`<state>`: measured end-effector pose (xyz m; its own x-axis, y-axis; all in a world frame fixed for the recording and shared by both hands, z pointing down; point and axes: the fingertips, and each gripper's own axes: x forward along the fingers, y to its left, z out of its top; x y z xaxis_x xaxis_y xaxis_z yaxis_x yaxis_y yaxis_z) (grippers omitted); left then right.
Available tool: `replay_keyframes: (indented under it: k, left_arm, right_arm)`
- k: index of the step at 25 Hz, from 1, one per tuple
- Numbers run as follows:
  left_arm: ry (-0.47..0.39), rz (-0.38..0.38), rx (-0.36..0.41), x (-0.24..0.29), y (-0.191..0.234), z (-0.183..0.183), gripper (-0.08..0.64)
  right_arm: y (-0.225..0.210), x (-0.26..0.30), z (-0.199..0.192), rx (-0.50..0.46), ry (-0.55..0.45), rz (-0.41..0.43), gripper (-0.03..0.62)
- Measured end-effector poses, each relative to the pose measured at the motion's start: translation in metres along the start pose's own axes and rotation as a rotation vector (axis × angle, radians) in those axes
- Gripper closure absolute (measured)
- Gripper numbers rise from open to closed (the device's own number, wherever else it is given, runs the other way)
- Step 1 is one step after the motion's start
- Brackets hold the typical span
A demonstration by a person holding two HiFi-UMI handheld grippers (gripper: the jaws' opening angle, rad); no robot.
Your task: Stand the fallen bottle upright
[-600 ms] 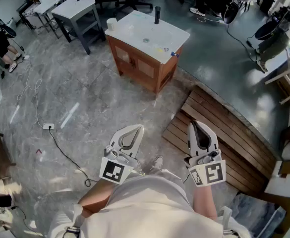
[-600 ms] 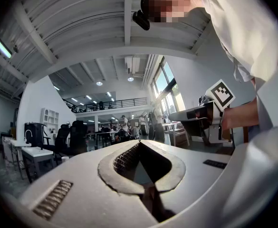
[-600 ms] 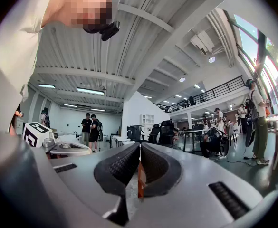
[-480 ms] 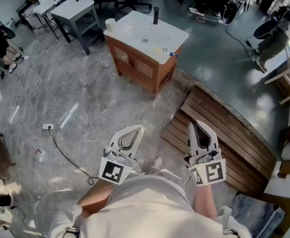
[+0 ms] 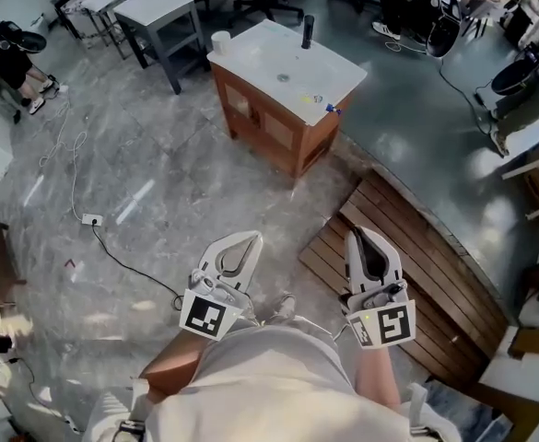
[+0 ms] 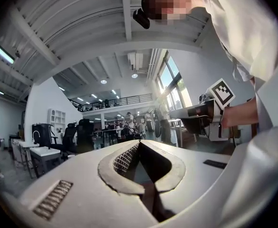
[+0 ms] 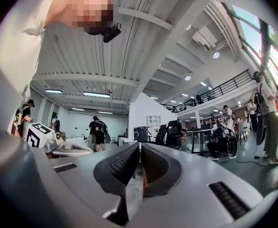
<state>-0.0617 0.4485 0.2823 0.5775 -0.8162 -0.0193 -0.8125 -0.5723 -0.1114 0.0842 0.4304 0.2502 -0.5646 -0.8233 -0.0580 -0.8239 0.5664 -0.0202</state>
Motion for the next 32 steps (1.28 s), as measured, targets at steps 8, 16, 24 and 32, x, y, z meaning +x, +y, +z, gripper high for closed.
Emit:
replay_keyframes:
  k: [8,16,24,32]
  left_arm:
    - [0.035,0.078,-0.005,0.029,-0.009,-0.010,0.543]
    - [0.068,0.029,0.064,0.061,0.011,-0.032,0.543]
    - [0.050,-0.038,0.070,0.125,0.098,-0.050,0.543]
    - [0.064,-0.072,0.113,0.177,0.233,-0.072,0.543]
  right_arm:
    - [-0.045,0.004,-0.021,0.019,0.031,0.067,0.551]
    - [-0.059,0.034,-0.029,0.033,0.035,0.072,0.551]
    - [-0.078,0.139,-0.035,0.057,0.053,0.034,0.551]
    - [-0.068,0.288,-0.043,0.056,0.097,0.034,0.551]
